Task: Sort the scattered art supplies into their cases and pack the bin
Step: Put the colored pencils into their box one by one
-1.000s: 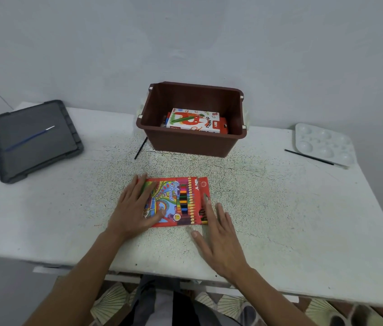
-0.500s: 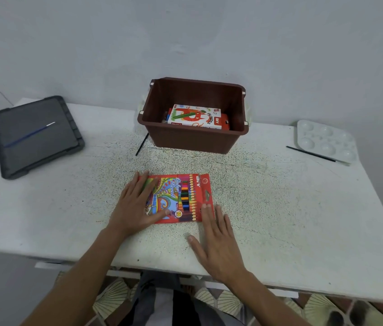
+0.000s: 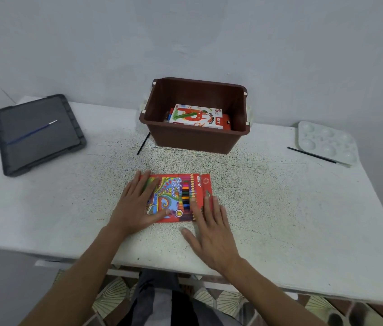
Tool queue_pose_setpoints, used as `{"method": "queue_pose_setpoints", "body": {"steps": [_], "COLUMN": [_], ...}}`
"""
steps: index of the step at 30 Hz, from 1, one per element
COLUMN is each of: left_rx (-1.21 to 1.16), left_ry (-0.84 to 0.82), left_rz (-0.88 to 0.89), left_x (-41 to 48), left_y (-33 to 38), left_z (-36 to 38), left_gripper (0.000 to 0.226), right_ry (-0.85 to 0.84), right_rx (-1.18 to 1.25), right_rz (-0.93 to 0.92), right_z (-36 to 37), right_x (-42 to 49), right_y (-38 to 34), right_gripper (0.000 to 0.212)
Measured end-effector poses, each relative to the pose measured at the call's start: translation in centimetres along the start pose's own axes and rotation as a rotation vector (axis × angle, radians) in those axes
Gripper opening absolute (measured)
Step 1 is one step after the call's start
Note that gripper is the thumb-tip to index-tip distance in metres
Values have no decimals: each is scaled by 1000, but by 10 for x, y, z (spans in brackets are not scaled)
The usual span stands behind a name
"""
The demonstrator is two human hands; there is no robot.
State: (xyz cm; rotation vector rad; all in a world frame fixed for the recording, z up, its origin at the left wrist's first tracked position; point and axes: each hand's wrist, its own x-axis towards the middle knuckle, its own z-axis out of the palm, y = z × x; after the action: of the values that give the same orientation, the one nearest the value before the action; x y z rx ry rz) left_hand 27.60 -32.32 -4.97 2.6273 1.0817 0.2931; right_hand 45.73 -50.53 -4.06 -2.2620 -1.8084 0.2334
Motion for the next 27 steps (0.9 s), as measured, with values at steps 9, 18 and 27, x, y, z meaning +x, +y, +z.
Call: {"method": "queue_pose_setpoints", "body": {"steps": [9,18,27], "left_rx": [-18,-22,-20], "left_ry": [11,7,32], "left_rz": [3,9,22], "left_x": [0,0,0], "left_y": [1,3,1], "left_z": [0,-1,0], "left_gripper": [100,102,102], "right_ry": [100,190,95], "right_rx": [633,1363,1307], "right_rz": [130,466,367], "right_z": [-25,-50,-45], "right_x": [12,42,41], "right_y": [-2,-9,-35], "right_gripper": [66,61,55]}}
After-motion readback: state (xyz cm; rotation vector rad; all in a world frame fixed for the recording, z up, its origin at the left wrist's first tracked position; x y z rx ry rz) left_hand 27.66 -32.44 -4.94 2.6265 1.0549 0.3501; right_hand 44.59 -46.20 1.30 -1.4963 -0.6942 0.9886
